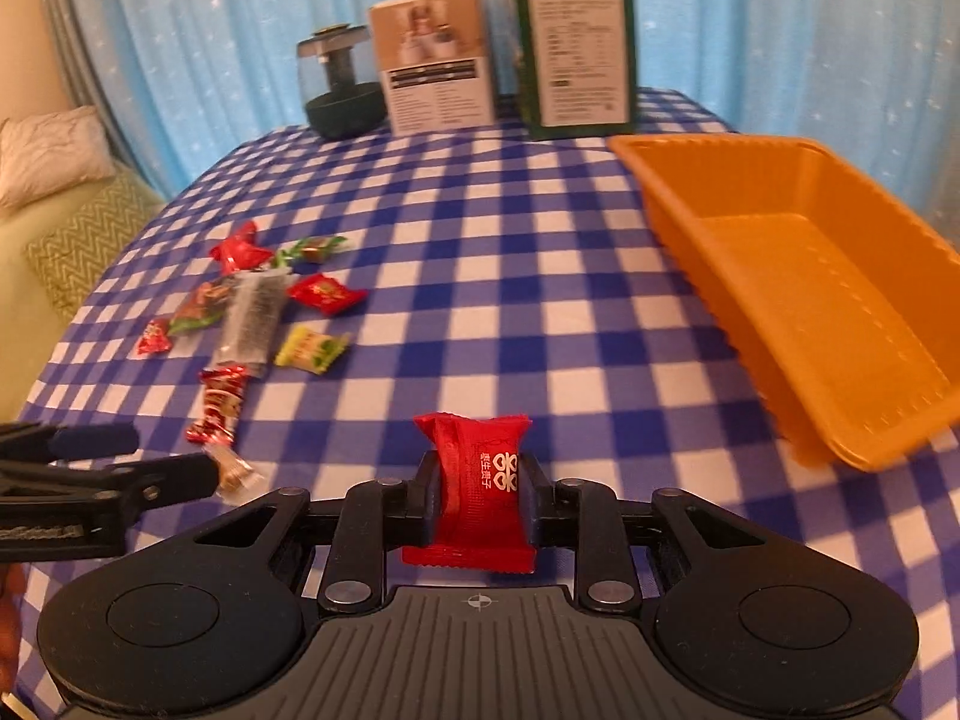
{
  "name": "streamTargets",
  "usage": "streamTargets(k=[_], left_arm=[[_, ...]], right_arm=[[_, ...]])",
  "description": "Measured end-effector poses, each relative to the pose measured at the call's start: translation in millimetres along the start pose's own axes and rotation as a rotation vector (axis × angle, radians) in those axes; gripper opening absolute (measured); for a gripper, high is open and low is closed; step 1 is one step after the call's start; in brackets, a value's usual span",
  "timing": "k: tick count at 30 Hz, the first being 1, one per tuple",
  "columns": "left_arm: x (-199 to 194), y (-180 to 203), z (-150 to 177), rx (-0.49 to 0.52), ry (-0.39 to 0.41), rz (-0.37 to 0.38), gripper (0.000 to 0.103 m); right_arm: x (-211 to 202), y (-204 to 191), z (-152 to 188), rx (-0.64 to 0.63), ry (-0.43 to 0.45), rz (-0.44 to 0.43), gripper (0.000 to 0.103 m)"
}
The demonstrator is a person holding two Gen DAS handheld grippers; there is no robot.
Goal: Organize snacks
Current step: 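Carry the red packet with the right gripper while the left gripper grasps a small clear candy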
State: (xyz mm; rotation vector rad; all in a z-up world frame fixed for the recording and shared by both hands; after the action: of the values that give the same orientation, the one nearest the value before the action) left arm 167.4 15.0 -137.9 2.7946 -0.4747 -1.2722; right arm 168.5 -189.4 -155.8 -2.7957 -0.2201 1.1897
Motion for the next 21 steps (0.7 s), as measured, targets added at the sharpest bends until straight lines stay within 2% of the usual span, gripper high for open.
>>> streamTargets(k=[2,4,7,11,14,15,21], left_arm=[[8,7,0,0.051,-0.009,-0.002,0.074],[16,12,1,0.093,-0.023,-0.005,0.059],[25,16,6,0.129,-0.057,-0.018,0.046],[27,18,9,0.164,-0.051,-0.029,0.045],[27,17,8,0.164,-0.059,-0.027,0.041],[27,17,7,0.163,-0.062,-0.025,0.035],[20,17,9,0.113,-0.071,-0.036,0.031]], right_arm=[[-4,5,1,0.013,-0.003,0.003,0.026],[-7,8,2,0.022,-0.002,0.002,0.026],[-11,11,2,0.031,0.006,0.003,0.026],[-11,14,2,0.042,0.009,0.003,0.026],[-12,15,2,0.044,0.01,0.002,0.026],[-12,15,2,0.044,0.011,0.001,0.026],[-16,12,5,0.052,0.013,-0.002,0.026]])
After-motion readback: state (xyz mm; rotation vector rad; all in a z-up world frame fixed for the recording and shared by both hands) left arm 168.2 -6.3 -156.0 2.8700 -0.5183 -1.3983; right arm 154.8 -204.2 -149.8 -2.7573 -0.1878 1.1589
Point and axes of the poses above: each gripper's, at about its wrist camera, not at the fingertips, and x roughly the way its jaws point, y to its right, z to its underside, the point moved 3 cm from there along x, roughly the way its jaws point, and after that the axes turned 2 degrees about z, right-handed, at the moved point
